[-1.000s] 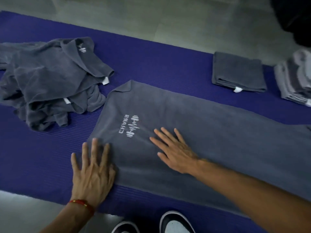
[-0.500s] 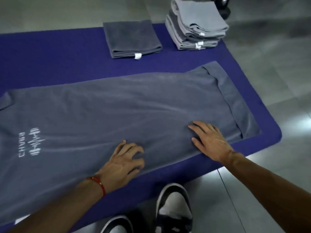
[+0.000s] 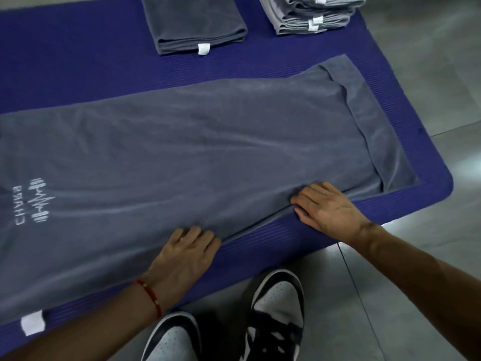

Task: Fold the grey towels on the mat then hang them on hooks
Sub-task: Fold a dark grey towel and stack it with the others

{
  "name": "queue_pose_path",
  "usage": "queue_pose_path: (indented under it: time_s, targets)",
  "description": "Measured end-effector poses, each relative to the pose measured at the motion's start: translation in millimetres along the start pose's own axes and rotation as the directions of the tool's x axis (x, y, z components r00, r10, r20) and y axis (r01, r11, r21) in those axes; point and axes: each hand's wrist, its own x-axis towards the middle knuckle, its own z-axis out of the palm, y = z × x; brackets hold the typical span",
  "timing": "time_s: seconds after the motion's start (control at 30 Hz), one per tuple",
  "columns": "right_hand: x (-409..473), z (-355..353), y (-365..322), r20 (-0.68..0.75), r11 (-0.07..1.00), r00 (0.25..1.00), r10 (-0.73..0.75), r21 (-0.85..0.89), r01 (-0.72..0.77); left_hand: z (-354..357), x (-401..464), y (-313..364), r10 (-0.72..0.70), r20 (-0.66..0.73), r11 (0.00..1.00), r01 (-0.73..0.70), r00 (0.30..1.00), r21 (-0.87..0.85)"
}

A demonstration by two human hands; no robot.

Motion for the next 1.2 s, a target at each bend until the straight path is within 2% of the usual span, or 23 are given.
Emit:
queue_pose_path:
  time_s: [0.07, 0.13, 0.27, 0.37, 0.43, 0.5, 0.6, 0.63, 0.67, 0.7, 0.73, 0.77, 0.8, 0.83, 0.87, 0.9, 0.97, 1.1, 1.17, 1.2]
  targets:
    - [1, -3, 1, 0.046, 1.0, 0.999, -0.021, -0.003, 0.021, -4, 4, 5, -0.054, 0.067, 0.998, 0.052, 0.996, 0.043]
    - [-2, -6, 2, 0.095, 1.0, 0.995, -0.009, -0.015, 0.01, -1, 6, 5, -0.095, 0.072, 0.995, 0.091, 0.993, 0.045]
    - [-18, -14, 13, 0.096, 0.983, 0.979, 0.177, -0.057, -0.173, 4, 9, 1, -0.191, 0.072, 0.981, 0.187, 0.979, 0.052]
    - [-35, -18, 16, 0.059, 0.966, 0.968, 0.245, -0.099, -0.239, 3, 0, -5, -0.224, 0.07, 0.974, 0.225, 0.972, -0.002]
    - [-47, -21, 16, 0.067, 0.958, 0.958, 0.278, -0.096, -0.271, 0, -8, -8, -0.162, 0.095, 0.983, 0.169, 0.982, -0.067]
    - [-56, -25, 14, 0.089, 0.956, 0.952, 0.293, -0.055, -0.289, 2, -14, -10, -0.037, 0.149, 0.992, 0.055, 0.988, -0.114]
    - [-68, -33, 14, 0.133, 0.955, 0.947, 0.293, 0.001, -0.296, -2, -13, -16, 0.133, 0.234, 0.973, -0.081, 0.963, -0.218]
    - [-73, -35, 17, 0.13, 0.93, 0.923, 0.363, 0.02, -0.368, -4, -10, -19, 0.158, 0.214, 0.966, -0.106, 0.964, -0.236]
    - [-75, -39, 21, 0.109, 0.863, 0.862, 0.495, 0.046, -0.502, -8, -4, -22, 0.163, 0.172, 0.96, -0.116, 0.971, -0.253]
    - [-79, -39, 31, 0.073, 0.731, 0.734, 0.675, 0.074, -0.679, -11, 3, -24, 0.146, 0.12, 0.956, -0.109, 0.982, -0.271]
    - [-84, -37, 45, 0.035, 0.537, 0.542, 0.84, 0.101, -0.838, -15, 13, -27, 0.125, 0.068, 0.956, -0.101, 0.99, -0.276]
    - [-86, -36, 61, 0.027, 0.294, 0.3, 0.954, 0.132, -0.947, -17, 25, -31, 0.105, 0.013, 0.961, -0.098, 0.994, -0.259]
    - [-85, -34, 76, 0.062, 0.068, 0.078, 0.995, 0.146, -0.987, -17, 38, -35, 0.092, -0.022, 0.969, -0.095, 0.996, -0.226]
    - [-82, -34, 87, 0.124, -0.107, -0.089, 0.988, 0.145, -0.984, -15, 50, -40, 0.087, -0.038, 0.979, -0.092, 0.995, -0.184]
    - [-80, -32, 97, 0.2, -0.244, -0.212, 0.957, 0.152, -0.958, -12, 62, -45, 0.081, -0.028, 0.986, -0.084, 0.996, -0.146]
    - [-76, -32, 103, 0.266, -0.344, -0.288, 0.92, 0.194, -0.919, -8, 74, -50, 0.077, 0.007, 0.99, -0.075, 0.997, -0.121]
    - [-71, -33, 108, 0.324, -0.438, -0.343, 0.882, 0.295, -0.849, -6, 93, -59, 0.064, 0.086, 0.994, -0.056, 0.994, -0.092]
    - [-86, -32, 114, 0.342, -0.49, -0.374, 0.862, 0.376, -0.787, -4, 125, -79, -0.032, 0.138, 0.996, 0.044, 0.99, -0.082]
    - [-86, -28, 117, 0.283, -0.451, -0.375, 0.883, 0.291, -0.844, -1, 142, -93, -0.126, 0.127, 0.986, 0.138, 0.984, -0.091]
    - [-80, -28, 121, 0.211, -0.382, -0.336, 0.918, 0.237, -0.893, 2, 153, -102, -0.172, 0.118, 0.979, 0.182, 0.978, -0.087]
